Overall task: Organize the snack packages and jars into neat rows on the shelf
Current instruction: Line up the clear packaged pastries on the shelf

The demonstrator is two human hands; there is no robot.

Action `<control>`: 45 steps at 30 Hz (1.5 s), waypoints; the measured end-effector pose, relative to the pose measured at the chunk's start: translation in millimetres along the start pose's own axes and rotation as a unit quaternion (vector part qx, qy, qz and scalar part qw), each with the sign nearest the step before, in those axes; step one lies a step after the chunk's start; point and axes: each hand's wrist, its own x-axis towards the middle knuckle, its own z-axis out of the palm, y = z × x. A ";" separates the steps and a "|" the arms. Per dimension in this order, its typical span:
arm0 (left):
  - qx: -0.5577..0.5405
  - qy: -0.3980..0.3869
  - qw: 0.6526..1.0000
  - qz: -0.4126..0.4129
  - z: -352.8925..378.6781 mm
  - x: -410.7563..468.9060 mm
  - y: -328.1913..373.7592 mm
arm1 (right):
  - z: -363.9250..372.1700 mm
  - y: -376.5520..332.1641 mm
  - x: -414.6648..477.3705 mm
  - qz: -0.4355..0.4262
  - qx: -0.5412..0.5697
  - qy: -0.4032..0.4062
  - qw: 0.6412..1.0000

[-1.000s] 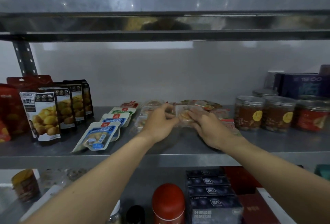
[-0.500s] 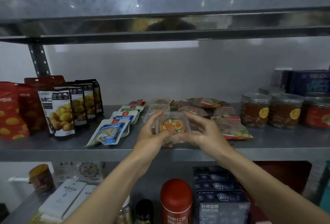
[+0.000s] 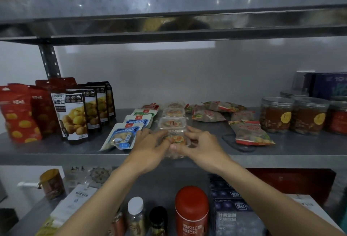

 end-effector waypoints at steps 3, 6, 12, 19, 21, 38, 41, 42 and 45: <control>0.012 0.010 1.000 0.004 -0.3 3.7 0.1 | 2.1 -3.5 1.2 0.003 -0.028 0.007 1.000; 0.005 0.037 0.999 -0.001 -1.1 5.1 -1.4 | 4.2 -4.9 3.2 0.014 -0.015 0.017 1.000; -0.114 0.002 0.991 -0.064 -11.5 13.1 8.3 | 6.7 -8.2 4.6 0.011 0.002 -0.015 1.000; -0.288 -0.034 0.952 -0.101 -1.0 24.1 12.3 | 12.5 -13.8 20.2 0.081 0.059 -0.048 0.994; -0.279 -0.030 0.954 -0.108 1.0 26.5 9.9 | 14.7 -13.1 21.6 0.085 0.054 -0.045 0.994; -0.285 -0.029 0.952 -0.106 4.4 34.7 7.0 | 15.1 -16.0 24.6 0.089 0.036 -0.028 0.995; -0.302 -0.030 0.946 -0.111 10.5 35.0 15.9 | 9.0 -10.7 25.5 0.108 0.102 -0.023 0.989; -0.308 -0.032 0.945 -0.108 10.8 35.0 16.5 | 9.2 -11.1 26.9 0.113 0.123 -0.022 0.986; -0.304 -0.037 0.946 -0.105 11.9 35.2 16.5 | 11.0 -11.6 30.2 0.115 0.137 -0.015 0.984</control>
